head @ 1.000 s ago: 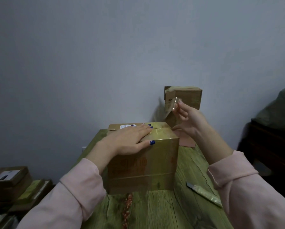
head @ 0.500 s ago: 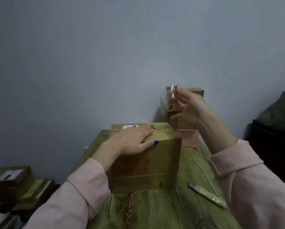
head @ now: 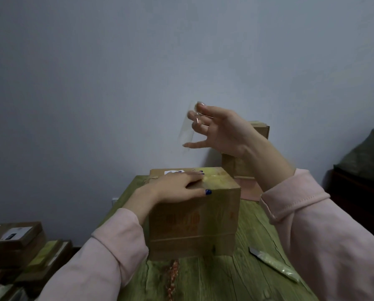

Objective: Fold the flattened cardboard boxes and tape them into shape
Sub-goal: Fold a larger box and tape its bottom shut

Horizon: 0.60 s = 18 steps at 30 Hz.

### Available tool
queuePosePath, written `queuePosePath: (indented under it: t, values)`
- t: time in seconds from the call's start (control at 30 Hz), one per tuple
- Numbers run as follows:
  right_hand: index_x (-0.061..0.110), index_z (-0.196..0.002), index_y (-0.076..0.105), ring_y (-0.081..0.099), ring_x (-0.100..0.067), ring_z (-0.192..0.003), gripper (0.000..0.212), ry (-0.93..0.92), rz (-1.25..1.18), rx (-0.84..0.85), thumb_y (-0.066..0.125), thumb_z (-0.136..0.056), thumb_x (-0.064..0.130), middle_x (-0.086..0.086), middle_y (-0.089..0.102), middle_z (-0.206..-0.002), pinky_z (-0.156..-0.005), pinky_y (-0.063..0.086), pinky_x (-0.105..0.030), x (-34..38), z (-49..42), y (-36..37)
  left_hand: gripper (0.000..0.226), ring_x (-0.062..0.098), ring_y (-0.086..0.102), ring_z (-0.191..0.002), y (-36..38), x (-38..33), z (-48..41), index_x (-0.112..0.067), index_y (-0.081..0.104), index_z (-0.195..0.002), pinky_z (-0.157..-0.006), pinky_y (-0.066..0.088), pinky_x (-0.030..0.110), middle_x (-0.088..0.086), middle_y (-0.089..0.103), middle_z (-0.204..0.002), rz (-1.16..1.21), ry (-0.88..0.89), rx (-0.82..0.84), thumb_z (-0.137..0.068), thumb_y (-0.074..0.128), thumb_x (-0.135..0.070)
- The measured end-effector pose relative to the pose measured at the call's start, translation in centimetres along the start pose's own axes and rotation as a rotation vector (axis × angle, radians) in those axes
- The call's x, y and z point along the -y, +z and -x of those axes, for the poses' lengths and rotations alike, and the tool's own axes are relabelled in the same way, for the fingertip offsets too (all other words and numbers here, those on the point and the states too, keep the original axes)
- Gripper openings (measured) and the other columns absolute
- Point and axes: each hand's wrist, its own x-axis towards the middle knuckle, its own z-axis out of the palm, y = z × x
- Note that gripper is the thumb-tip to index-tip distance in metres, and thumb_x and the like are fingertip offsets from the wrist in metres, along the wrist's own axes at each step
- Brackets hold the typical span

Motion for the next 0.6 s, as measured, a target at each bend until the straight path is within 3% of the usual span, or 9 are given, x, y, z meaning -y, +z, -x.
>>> queuePosePath:
  t: [0.13, 0.2, 0.3, 0.4, 0.5, 0.6]
  values:
    - [0.02, -0.079, 0.054, 0.053, -0.009, -0.064, 0.007, -0.029, -0.145, 0.019, 0.051, -0.085, 0.021, 0.004, 0.06, -0.078, -0.093, 0.044, -0.062, -0.6, 0.5, -1.5, 0.041, 0.012, 0.037, -0.131, -0.6, 0.7, -0.4, -0.036, 0.052, -0.129, -0.113, 0.023, 0.033, -0.011, 0.042, -0.144, 0.418, -0.119, 0.004, -0.1, 0.022, -0.041]
    - [0.02, -0.079, 0.055, 0.053, -0.009, -0.065, 0.006, -0.06, -0.254, 0.023, 0.052, -0.083, 0.021, 0.004, 0.06, -0.078, -0.092, 0.042, -0.066, -1.3, 0.8, -2.7, 0.049, 0.01, 0.043, -0.126, -0.7, 0.8, -0.6, -0.036, 0.059, -0.118, -0.112, 0.024, 0.031, -0.009, 0.048, -0.139, 0.609, -0.14, 0.009, -0.097, 0.015, -0.041]
    - [0.019, -0.08, 0.057, 0.056, -0.009, -0.064, 0.008, -0.073, -0.365, 0.047, 0.05, -0.084, 0.022, 0.003, 0.061, -0.078, -0.091, 0.042, -0.067, -2.8, 1.0, -4.5, 0.059, 0.01, 0.05, -0.12, -0.9, 0.4, -0.9, -0.019, 0.062, -0.116, -0.111, 0.025, 0.027, 0.004, 0.053, -0.137, 0.853, -0.137, -0.029, -0.099, 0.006, -0.031]
    - [0.019, -0.078, 0.06, 0.057, -0.009, -0.066, 0.013, -0.045, -0.377, 0.051, 0.05, -0.085, 0.023, 0.002, 0.06, -0.079, -0.093, 0.041, -0.067, -4.2, 1.0, -5.5, 0.069, 0.016, 0.054, -0.12, -1.1, -0.1, -0.9, -0.015, 0.069, -0.105, -0.115, 0.023, 0.032, 0.01, 0.06, -0.129, 0.927, -0.161, -0.096, -0.1, 0.004, -0.038]
    - [0.018, -0.077, 0.059, 0.057, -0.009, -0.063, 0.011, -0.036, -0.372, 0.014, 0.051, -0.083, 0.023, 0.002, 0.06, -0.078, -0.094, 0.039, -0.068, -4.9, 1.2, -6.0, 0.084, 0.015, 0.053, -0.12, -1.1, -0.4, -0.6, -0.012, 0.071, -0.107, -0.111, 0.024, 0.026, 0.008, 0.061, -0.127, 0.916, -0.164, -0.09, -0.097, -0.002, -0.053]
    - [0.019, -0.078, 0.059, 0.057, -0.008, -0.064, 0.009, -0.027, -0.382, -0.012, 0.052, -0.083, 0.023, 0.003, 0.06, -0.078, -0.093, 0.04, -0.068, -5.1, 1.2, -6.6, 0.075, 0.008, 0.052, -0.111, -1.0, -0.7, -0.8, -0.011, 0.072, -0.106, -0.092, 0.018, 0.001, 0.0, 0.064, -0.121, 0.828, -0.176, -0.108, -0.1, 0.007, -0.048]
